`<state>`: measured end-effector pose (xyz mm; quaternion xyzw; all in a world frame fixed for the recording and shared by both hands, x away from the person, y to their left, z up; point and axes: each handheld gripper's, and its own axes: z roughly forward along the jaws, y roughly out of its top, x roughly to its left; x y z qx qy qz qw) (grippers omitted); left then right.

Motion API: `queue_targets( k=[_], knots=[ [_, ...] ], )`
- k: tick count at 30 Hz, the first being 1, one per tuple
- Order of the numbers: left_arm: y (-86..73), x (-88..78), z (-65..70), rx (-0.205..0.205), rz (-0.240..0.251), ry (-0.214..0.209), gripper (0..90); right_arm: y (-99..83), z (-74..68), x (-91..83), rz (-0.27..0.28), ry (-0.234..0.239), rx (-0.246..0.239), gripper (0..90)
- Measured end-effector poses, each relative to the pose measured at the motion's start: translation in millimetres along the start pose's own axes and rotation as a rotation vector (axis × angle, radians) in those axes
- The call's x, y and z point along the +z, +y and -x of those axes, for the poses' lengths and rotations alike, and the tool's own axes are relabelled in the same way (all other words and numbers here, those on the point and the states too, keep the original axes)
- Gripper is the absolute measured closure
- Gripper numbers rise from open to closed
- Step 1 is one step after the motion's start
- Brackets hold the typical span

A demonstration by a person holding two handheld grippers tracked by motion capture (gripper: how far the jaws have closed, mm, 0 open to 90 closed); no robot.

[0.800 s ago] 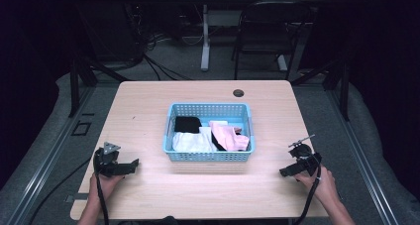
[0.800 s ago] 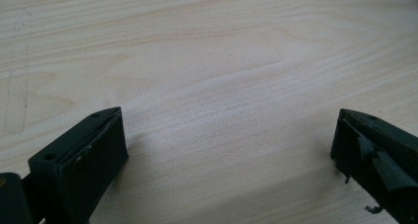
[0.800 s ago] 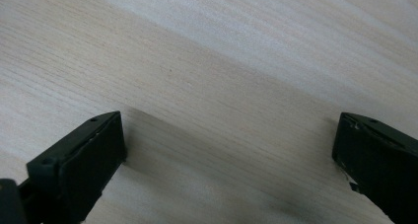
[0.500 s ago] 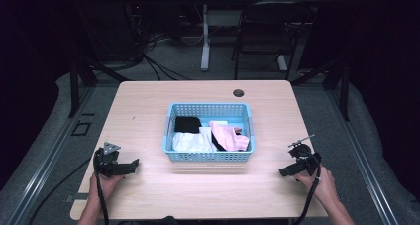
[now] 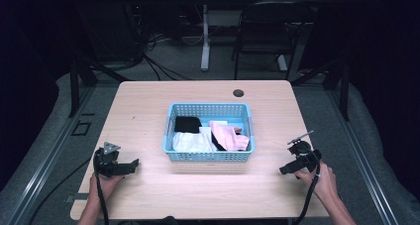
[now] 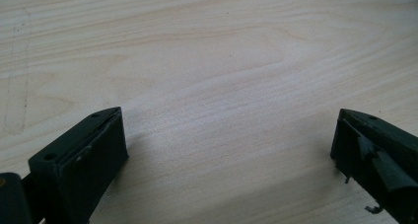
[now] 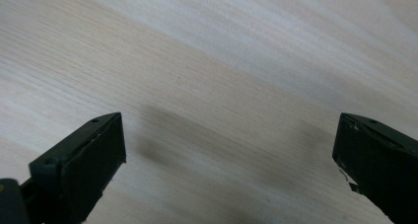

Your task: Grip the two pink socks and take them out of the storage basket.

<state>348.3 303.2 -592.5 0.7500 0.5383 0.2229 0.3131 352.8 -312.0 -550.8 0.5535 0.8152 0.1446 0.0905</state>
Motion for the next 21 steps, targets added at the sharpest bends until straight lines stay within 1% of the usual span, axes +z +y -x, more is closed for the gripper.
queue_targets(
  k=[1, 3, 6, 7, 9, 11, 12, 14, 15, 16, 18, 19, 21],
  knots=[
    [0.0, 0.0, 0.0, 0.000, 0.000, 0.000, 0.6, 2.0, 1.7, -5.9, -0.028, -0.006, -0.029, 0.0],
    [0.0, 0.0, 0.0, 0.000, 0.000, 0.000, 0.6, 3.0, 2.0, -13.4, -0.007, 0.006, -0.024, 0.0],
    [0.0, 0.0, 0.0, 0.000, 0.000, 0.000, 0.6, 4.6, 1.0, -24.2, 0.038, 0.024, -0.025, 0.0],
    [0.0, 0.0, 0.0, 0.000, 0.000, 0.000, 0.6, 4.6, 1.0, -24.2, 0.038, 0.024, -0.025, 0.0],
    [0.0, 0.0, 0.0, 0.000, 0.000, 0.000, 0.6, 7.6, -1.1, -33.8, 0.061, 0.037, -0.028, 0.0],
    [0.0, 0.0, 0.1, -0.001, 0.000, 0.000, 0.6, 8.6, -2.0, -36.6, 0.070, 0.035, -0.036, 0.0],
    [0.0, 0.0, 0.1, -0.001, 0.001, 0.000, 0.6, 10.9, -4.5, -42.7, 0.086, 0.045, -0.037, 0.0],
    [0.0, -0.1, 0.0, 0.002, -0.002, 0.000, 0.6, 11.6, -5.4, -44.4, 0.095, 0.047, -0.032, 0.0],
    [0.0, -0.2, 0.0, 0.001, -0.002, 0.000, 0.6, 13.8, -6.6, -47.4, 0.096, 0.053, -0.038, 0.0],
    [-0.1, -0.2, 0.1, 0.000, -0.002, 0.001, 0.6, 16.3, -9.4, -51.5, 0.113, 0.055, -0.045, 0.0],
    [-0.2, -0.1, 0.1, 0.000, 0.001, 0.001, 0.6, 19.6, -13.4, -56.3, 0.120, 0.053, -0.065, 0.0],
    [-0.2, -0.1, 0.1, 0.000, 0.000, 0.001, 0.6, 21.0, -16.1, -58.2, 0.133, 0.049, -0.070, 0.0],
    [-0.2, -0.1, 0.2, 0.000, 0.000, 0.001, 0.6, 24.5, -21.2, -62.5, 0.135, 0.054, -0.083, 0.0]
  ],
)
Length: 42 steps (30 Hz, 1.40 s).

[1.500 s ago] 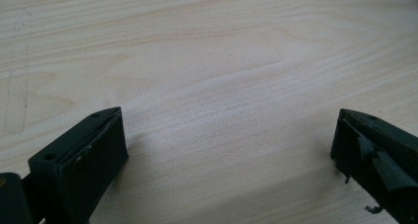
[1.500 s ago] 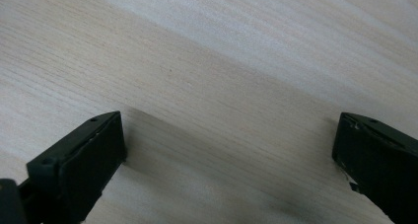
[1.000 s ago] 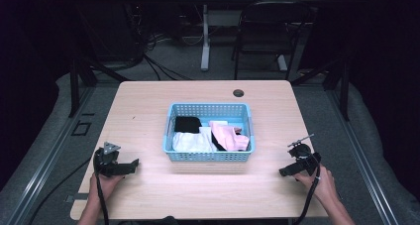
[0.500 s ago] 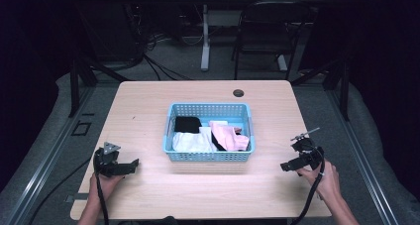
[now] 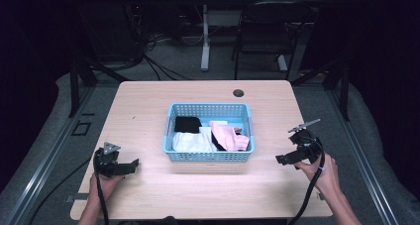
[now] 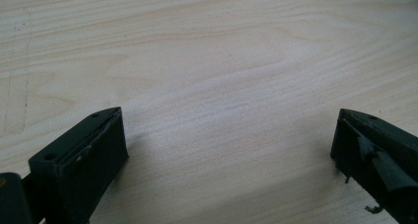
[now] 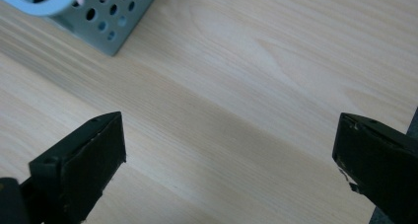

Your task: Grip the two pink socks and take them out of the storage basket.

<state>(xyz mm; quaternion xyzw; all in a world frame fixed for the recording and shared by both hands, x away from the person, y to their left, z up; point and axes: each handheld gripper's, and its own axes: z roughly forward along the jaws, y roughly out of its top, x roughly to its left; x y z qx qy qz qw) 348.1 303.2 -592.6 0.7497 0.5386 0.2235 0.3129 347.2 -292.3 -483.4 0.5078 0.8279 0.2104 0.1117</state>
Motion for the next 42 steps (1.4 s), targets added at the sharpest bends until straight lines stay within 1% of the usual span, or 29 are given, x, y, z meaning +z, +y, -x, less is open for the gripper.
queue_targets(
  k=[5, 6, 8, 9, 11, 13, 14, 15, 17, 18, 24, 26, 27, 28, 29, 30, 33, 34, 36, 40, 41, 42],
  knots=[
    [0.0, 0.0, 0.0, 0.000, 0.000, 0.000, 0.6, 12.0, -10.9, -7.8, 0.022, 0.004, -0.043, 0.0],
    [0.0, 0.0, 0.0, 0.000, 0.000, 0.000, 0.6, 14.5, -13.5, -8.8, 0.034, 0.010, -0.045, 0.0],
    [0.0, 0.0, 0.0, 0.000, 0.000, 0.000, 0.6, 17.4, -15.8, -10.0, 0.037, 0.010, -0.053, 0.0],
    [0.0, 0.0, 0.0, 0.000, 0.000, 0.000, 0.6, 23.4, -19.9, -11.6, 0.047, 0.018, -0.067, 0.0],
    [0.0, 0.0, 0.0, 0.000, 0.000, 0.000, 0.6, 29.4, -23.4, -12.8, 0.059, 0.018, -0.080, 0.0],
    [0.0, 0.0, 0.0, 0.000, 0.000, 0.000, 0.6, 32.3, -25.3, -13.1, 0.061, 0.021, -0.082, 0.0],
    [0.0, 0.0, 0.0, 0.000, 0.000, 0.000, 0.6, 36.0, -27.1, -14.0, 0.064, 0.018, -0.093, 0.0],
    [0.0, 0.0, 0.0, 0.000, 0.000, 0.000, 0.6, 41.9, -30.4, -14.9, 0.066, 0.029, -0.105, 0.0],
    [0.0, 0.0, 0.1, -0.001, 0.000, 0.000, 0.6, 43.9, -32.0, -15.2, 0.070, 0.032, -0.107, 0.0],
    [0.0, 0.0, 0.0, 0.000, 0.000, 0.000, 0.6, 50.3, -36.7, -15.8, 0.083, 0.036, -0.117, 0.0],
    [0.0, 0.0, 0.0, 0.000, 0.000, 0.000, 0.6, 69.0, -49.2, -16.8, 0.094, 0.050, -0.154, 0.0],
    [0.0, 0.0, 0.1, -0.001, 0.000, 0.000, 0.6, 75.3, -53.8, -14.8, 0.100, 0.056, -0.162, 0.0],
    [0.0, 0.0, 0.1, -0.001, 0.000, 0.000, 0.6, 75.3, -53.8, -14.8, 0.100, 0.056, -0.162, 0.0],
    [0.0, 0.0, 0.0, -0.001, 0.000, 0.000, 0.6, 81.5, -57.4, -12.5, 0.097, 0.066, -0.174, 0.0],
    [0.0, 0.0, 0.0, -0.001, 0.000, 0.000, 0.6, 81.5, -57.4, -12.5, 0.097, 0.066, -0.174, 0.0],
    [0.0, 0.0, 0.0, 0.000, 0.000, 0.000, 0.6, 88.0, -61.7, -8.5, 0.101, 0.082, -0.176, 0.0],
    [0.0, 0.0, 0.0, -0.001, 0.000, 0.000, 0.6, 94.9, -67.1, -3.0, 0.103, 0.090, -0.182, 0.0],
    [0.0, 0.0, 0.0, -0.001, 0.000, 0.000, 0.6, 97.4, -68.7, -0.7, 0.098, 0.092, -0.190, 0.0],
    [0.0, 0.0, 0.0, -0.001, 0.000, 0.000, 0.6, 99.7, -70.8, 1.9, 0.093, 0.100, -0.190, 0.0],
    [0.0, 0.0, 0.0, 0.000, 0.000, 0.000, 0.6, 111.2, -78.3, 12.0, 0.066, 0.125, -0.211, 0.0],
    [0.0, 0.0, 0.0, 0.000, 0.000, 0.000, 0.6, 111.2, -78.3, 12.0, 0.066, 0.125, -0.211, 0.0],
    [0.0, 0.0, 0.0, 0.000, 0.000, 0.000, 0.6, 115.8, -81.9, 17.3, 0.064, 0.131, -0.218, 0.0]
  ],
)
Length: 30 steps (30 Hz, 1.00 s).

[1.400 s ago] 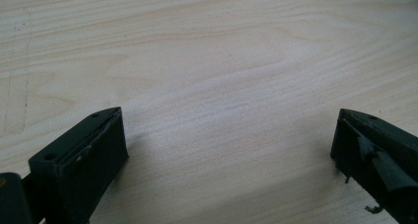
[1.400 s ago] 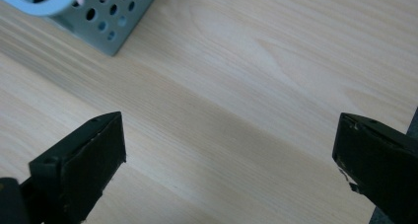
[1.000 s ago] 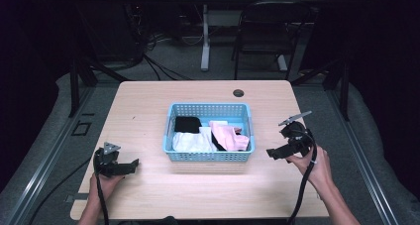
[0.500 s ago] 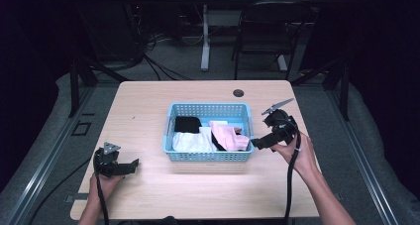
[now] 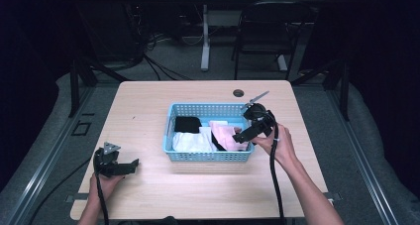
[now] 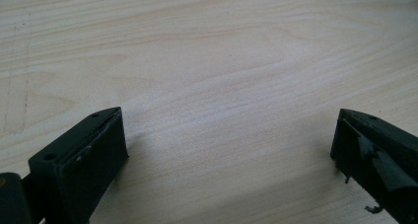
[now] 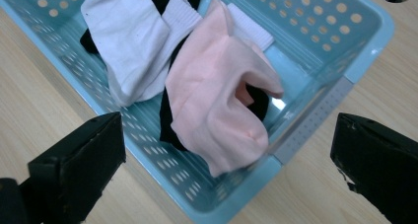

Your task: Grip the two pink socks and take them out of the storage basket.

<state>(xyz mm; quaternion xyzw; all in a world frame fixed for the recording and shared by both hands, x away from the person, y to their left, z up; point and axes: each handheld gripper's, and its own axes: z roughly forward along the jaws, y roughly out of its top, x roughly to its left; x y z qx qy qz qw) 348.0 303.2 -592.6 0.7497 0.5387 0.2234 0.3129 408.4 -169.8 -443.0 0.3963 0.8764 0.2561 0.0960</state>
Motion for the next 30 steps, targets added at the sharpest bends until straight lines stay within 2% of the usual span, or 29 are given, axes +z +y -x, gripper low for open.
queue_targets(
  k=[1, 8, 14, 15, 17, 22, 29, 30],
  knots=[
    [0.0, 0.0, 0.0, 0.000, 0.000, 0.000, 0.6, 1.2, -1.0, 2.8, 0.007, 0.008, 0.007, 0.0],
    [0.0, 0.0, 0.1, -0.001, 0.000, 0.000, 0.6, 11.4, -5.2, 21.4, -0.033, 0.032, -0.017, 2.8],
    [0.0, 0.0, 0.0, 0.000, 0.000, 0.000, 0.6, 14.9, -2.0, 33.4, -0.068, 0.042, -0.015, 11.1],
    [0.0, 0.0, -0.1, 0.001, 0.000, 0.000, 0.6, 15.5, 0.2, 38.2, -0.088, 0.044, -0.015, 14.7],
    [0.0, 0.0, 0.1, -0.001, 0.000, 0.000, 0.6, 15.6, 0.9, 40.8, -0.095, 0.037, -0.008, 15.4],
    [0.0, 0.0, 0.0, -0.001, 0.000, 0.000, 0.6, 16.7, 4.5, 53.7, -0.134, 0.014, 0.013, 34.8],
    [0.0, 0.0, 0.0, 0.000, 0.000, 0.000, 0.6, 17.0, 3.5, 62.1, -0.165, -0.004, 0.019, 54.3],
    [0.0, 0.0, 0.0, 0.000, 0.000, 0.000, 0.6, 17.0, 3.5, 62.1, -0.165, -0.004, 0.019, 54.3]
  ],
)
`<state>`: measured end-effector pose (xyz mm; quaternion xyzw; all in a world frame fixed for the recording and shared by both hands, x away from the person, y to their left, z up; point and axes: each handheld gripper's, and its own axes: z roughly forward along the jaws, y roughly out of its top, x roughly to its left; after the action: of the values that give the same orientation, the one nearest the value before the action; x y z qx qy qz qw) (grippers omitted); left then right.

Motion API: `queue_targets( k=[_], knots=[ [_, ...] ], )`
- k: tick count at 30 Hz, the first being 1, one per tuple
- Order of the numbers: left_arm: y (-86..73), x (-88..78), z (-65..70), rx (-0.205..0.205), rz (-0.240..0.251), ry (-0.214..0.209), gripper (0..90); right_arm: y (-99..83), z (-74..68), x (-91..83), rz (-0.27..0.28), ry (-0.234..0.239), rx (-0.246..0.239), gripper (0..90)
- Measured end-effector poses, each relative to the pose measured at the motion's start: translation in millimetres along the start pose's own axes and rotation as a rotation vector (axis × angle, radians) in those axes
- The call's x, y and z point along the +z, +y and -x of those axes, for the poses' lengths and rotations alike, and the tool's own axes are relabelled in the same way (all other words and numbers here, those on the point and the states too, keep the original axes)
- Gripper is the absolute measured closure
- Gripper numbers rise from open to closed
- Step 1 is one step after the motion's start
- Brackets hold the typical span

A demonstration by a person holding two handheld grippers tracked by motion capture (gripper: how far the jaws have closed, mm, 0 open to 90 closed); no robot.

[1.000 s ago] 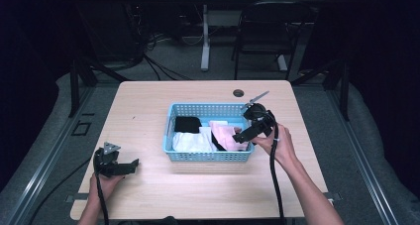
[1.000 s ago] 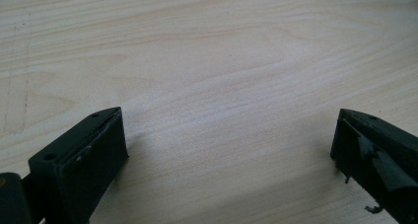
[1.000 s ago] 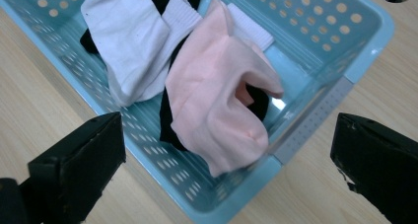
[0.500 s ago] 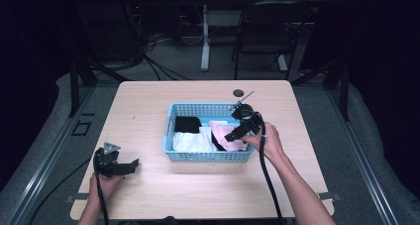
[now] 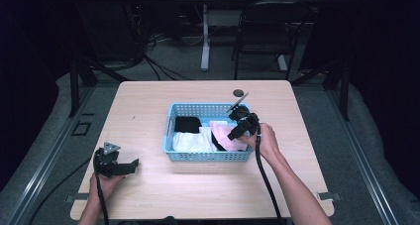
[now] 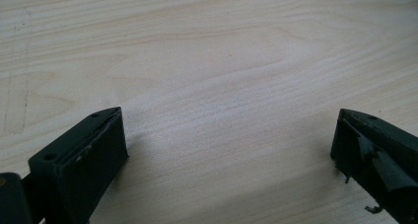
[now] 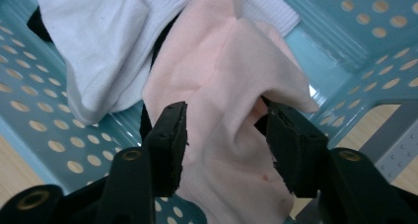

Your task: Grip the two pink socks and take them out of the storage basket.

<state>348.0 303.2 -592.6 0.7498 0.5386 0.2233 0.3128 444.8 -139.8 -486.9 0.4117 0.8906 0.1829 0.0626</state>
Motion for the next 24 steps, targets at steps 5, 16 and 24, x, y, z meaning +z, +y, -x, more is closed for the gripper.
queue_targets(
  k=[5, 16, 24],
  knots=[
    [0.0, 0.0, 0.1, -0.001, 0.001, 0.000, 0.6, -0.6, 0.6, 2.2, -0.009, -0.011, 0.008, 75.9],
    [0.1, -0.2, 0.0, 0.000, -0.003, 0.000, 0.6, -2.7, 1.0, -4.7, 0.012, -0.003, -0.006, 85.6],
    [0.1, -0.2, 0.1, -0.001, -0.002, 0.000, 0.6, -1.5, 1.0, -15.1, 0.023, 0.011, -0.007, 85.3]
  ],
)
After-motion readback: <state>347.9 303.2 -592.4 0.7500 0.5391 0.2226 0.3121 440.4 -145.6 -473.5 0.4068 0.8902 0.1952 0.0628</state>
